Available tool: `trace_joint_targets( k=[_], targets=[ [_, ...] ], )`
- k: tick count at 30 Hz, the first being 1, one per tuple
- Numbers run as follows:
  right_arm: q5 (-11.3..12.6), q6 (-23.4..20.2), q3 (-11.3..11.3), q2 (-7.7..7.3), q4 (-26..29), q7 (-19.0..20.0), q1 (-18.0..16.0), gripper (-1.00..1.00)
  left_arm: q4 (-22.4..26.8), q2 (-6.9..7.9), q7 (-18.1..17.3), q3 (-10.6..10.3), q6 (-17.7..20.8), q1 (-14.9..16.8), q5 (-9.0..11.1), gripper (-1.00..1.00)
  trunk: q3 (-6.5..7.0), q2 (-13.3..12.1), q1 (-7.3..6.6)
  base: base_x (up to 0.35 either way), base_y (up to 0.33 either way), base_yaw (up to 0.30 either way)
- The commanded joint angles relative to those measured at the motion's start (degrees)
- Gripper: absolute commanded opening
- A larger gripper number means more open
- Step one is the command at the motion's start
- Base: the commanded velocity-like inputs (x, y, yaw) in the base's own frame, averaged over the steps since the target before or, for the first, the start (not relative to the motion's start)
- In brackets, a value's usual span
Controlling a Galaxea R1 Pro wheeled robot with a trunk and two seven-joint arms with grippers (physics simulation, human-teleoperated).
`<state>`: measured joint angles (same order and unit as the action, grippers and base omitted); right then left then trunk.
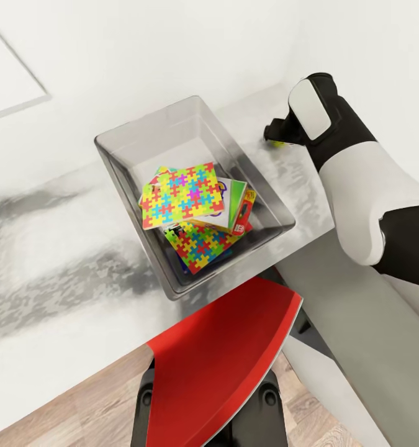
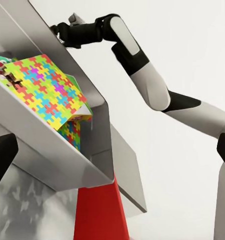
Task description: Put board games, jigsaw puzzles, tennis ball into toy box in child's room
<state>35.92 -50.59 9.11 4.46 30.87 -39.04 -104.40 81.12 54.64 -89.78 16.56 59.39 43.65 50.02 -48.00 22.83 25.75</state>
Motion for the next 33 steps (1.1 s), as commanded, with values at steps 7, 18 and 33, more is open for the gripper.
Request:
trace_joint_targets(
  k=[7, 18, 33],
  targets=[
    [0.63, -0.05, 0.29, 0.01, -0.02, -0.67, -0.89, 1.0, 0.0, 0.03, -0.22, -0.03, 0.61, 0.03, -0.01, 1.0, -0.07, 0.09, 0.04, 0.0, 0.0, 0.0],
    [0.64, 0.16, 0.29, 0.03, -0.08, -0.71, -1.15, 1.0, 0.0, 0.03, -0.22, -0.08, 0.61, 0.03, -0.01, 1.0, -0.07, 0.09, 0.04, 0.0, 0.0, 0.0],
    [0.63, 0.16, 0.29, 0.9, -0.1, -1.78, -3.53, 1.0, 0.0, 0.03, -0.22, -0.12, 0.61, 0.03, -0.01, 1.0, -0.17, 0.09, 0.04, 0.0, 0.0, 0.0]
  ],
)
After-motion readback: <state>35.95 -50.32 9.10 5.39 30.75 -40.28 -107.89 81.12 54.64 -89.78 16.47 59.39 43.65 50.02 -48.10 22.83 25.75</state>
